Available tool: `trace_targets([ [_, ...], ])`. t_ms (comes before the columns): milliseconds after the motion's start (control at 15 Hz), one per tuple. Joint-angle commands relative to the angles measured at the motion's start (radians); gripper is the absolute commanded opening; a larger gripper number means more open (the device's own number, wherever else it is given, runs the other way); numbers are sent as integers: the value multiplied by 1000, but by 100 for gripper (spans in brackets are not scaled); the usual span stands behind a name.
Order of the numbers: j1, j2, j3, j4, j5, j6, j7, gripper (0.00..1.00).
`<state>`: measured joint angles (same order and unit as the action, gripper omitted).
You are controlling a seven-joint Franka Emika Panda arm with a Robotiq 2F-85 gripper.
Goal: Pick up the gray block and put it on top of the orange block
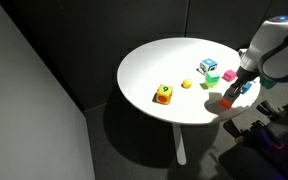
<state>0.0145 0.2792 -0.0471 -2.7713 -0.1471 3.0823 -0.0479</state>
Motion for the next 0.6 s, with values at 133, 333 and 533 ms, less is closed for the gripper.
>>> trace_targets([
  [133, 12, 9, -6, -8, 10, 26, -10, 78],
  [333, 10, 5, 1, -8, 13, 23, -11, 92],
  [533, -4, -10, 20, -8, 19, 5, -18, 100],
])
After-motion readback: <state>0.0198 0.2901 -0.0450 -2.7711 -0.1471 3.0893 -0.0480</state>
